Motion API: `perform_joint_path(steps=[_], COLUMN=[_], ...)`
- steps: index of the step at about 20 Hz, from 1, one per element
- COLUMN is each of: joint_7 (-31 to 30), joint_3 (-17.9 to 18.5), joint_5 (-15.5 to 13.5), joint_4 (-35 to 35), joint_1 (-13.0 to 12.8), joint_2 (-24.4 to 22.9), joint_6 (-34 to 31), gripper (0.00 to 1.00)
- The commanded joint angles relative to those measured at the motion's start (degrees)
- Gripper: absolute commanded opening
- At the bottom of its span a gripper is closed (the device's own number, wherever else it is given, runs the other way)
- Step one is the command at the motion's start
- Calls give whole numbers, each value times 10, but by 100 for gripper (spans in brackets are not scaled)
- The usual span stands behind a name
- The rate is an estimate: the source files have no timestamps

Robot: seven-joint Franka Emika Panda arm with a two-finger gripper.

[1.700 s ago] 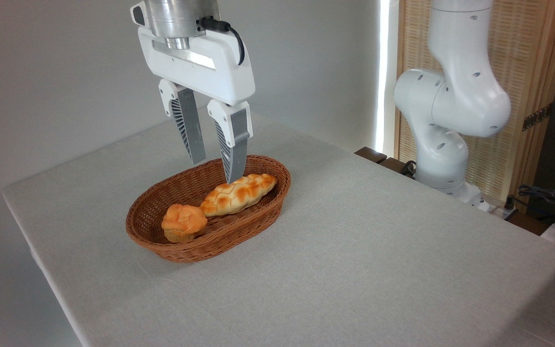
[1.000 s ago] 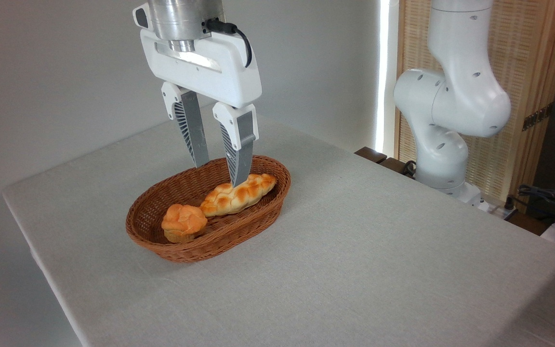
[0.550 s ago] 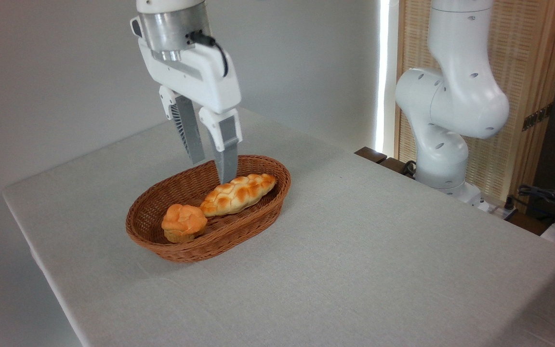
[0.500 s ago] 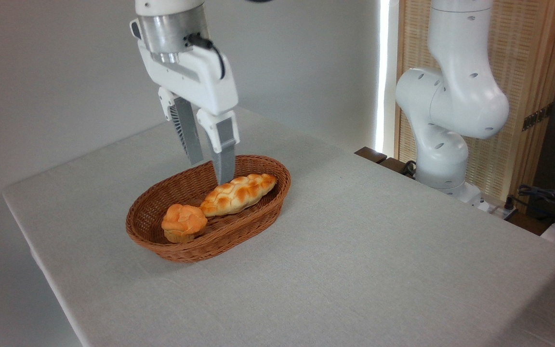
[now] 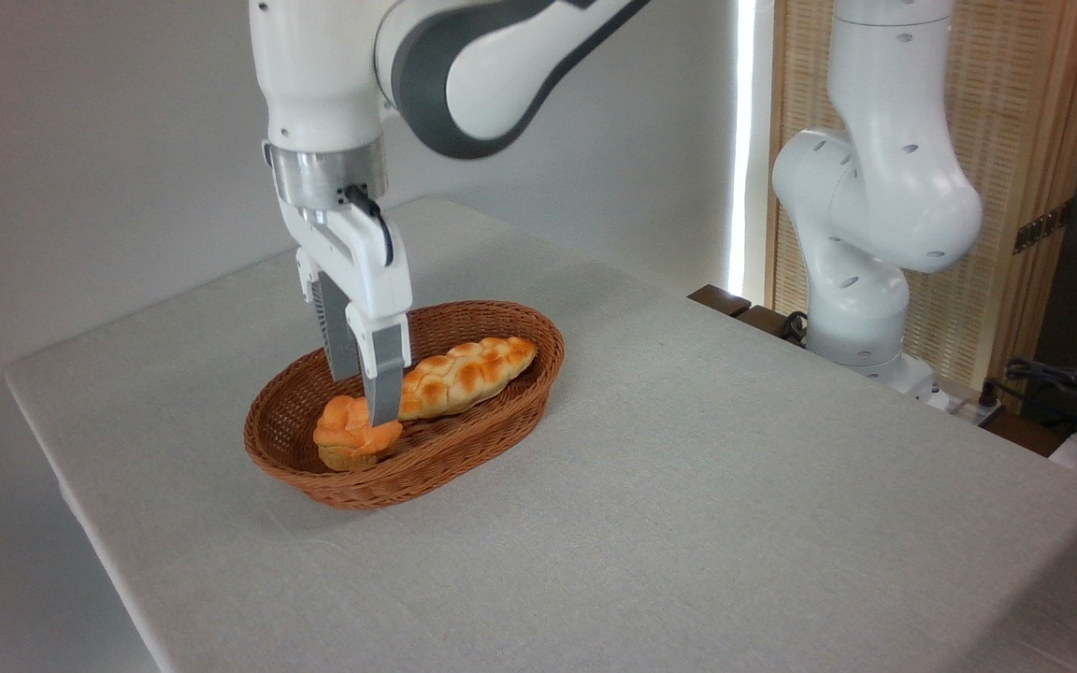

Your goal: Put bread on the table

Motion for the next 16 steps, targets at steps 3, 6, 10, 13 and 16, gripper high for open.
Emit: perform_joint_path(steps=[3,6,10,13,16], joint_7=[13,17,16,15,16], joint_3=[6,5,3,2,1], joint_5=[2,2,0,-2,-3], joint_4=[-60,-74,-78,-78,-77], joint_1=[-26,-27,-30,-33,-33], joint_2=[1,9,15,33,34], joint_6=[90,119,121,154,161], gripper=[100,100,99,70,26])
